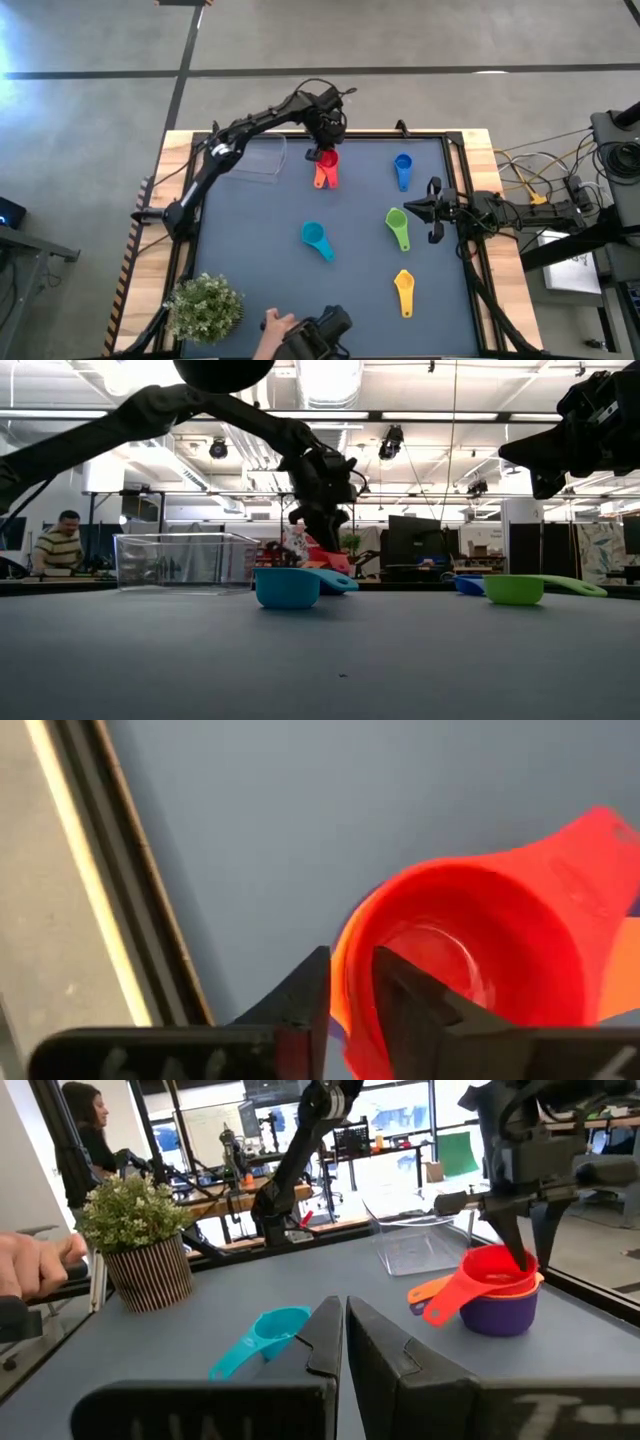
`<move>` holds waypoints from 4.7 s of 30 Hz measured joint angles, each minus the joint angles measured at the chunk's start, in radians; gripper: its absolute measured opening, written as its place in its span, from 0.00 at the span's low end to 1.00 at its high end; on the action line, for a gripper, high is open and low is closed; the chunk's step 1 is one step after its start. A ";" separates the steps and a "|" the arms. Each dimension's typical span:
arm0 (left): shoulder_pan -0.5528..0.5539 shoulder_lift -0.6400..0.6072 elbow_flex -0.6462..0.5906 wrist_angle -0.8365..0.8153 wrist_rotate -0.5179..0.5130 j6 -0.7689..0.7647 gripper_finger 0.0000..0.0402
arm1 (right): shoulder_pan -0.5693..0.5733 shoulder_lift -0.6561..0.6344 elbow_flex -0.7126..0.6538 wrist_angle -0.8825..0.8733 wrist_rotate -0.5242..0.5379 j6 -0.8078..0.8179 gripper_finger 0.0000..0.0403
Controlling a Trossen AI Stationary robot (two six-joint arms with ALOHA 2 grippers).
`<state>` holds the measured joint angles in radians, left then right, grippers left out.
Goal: Nest measuring cups in basket
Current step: Stack the red measuring cup on top of the orange measuring cup
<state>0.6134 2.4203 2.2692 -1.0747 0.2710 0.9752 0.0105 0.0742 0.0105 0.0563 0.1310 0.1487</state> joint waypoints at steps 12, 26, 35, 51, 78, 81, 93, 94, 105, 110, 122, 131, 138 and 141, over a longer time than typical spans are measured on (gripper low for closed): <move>0.017 -0.009 0.041 -0.037 0.007 -0.075 0.27 | 0.000 0.000 0.000 0.000 0.000 0.000 0.02; 0.021 -0.051 0.040 -0.140 0.005 -0.157 0.20 | 0.000 0.000 0.000 0.000 0.000 0.000 0.02; 0.015 -0.139 0.006 -0.146 0.032 -0.226 0.09 | 0.000 0.001 0.000 0.000 0.000 0.000 0.02; -0.055 -0.666 -0.793 0.579 0.027 -0.516 0.00 | 0.000 0.001 0.000 0.000 0.000 0.000 0.02; -0.106 -0.768 -1.315 1.450 -0.026 -1.108 0.00 | 0.000 0.001 0.000 0.000 0.000 0.000 0.02; -0.109 -0.750 -1.315 1.476 -0.026 -1.124 0.00 | 0.000 0.001 0.000 0.000 0.000 0.000 0.02; -0.140 -0.624 -1.263 1.568 -0.020 -1.115 0.10 | 0.000 0.001 0.000 0.000 0.000 0.000 0.02; -0.142 -0.610 -1.247 1.550 -0.020 -1.112 0.13 | 0.000 0.001 0.000 0.000 0.000 0.000 0.02; -0.220 -0.458 -0.910 0.896 -0.278 -0.986 0.18 | 0.000 0.001 0.000 0.000 0.000 0.000 0.02; -0.260 -0.400 -0.773 0.779 -0.293 -0.917 0.11 | 0.000 0.001 0.000 0.000 0.000 0.000 0.02; -0.271 -0.383 -0.739 0.672 -0.300 -0.872 0.09 | 0.000 0.001 0.000 0.000 0.000 0.000 0.02; -0.294 -0.383 -0.744 0.672 -0.298 -0.841 0.09 | 0.000 0.001 0.000 0.000 0.000 0.000 0.02; -0.306 -0.383 -0.744 0.683 -0.298 -0.841 0.09 | 0.000 0.001 0.000 0.000 0.000 0.000 0.02; -0.313 -0.383 -0.747 0.716 -0.296 -0.851 0.09 | 0.000 0.001 0.000 0.000 0.000 0.000 0.02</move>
<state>0.3006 2.0373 1.5217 -0.3582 -0.0246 0.1246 0.0102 0.0750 0.0103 0.0563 0.1311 0.1489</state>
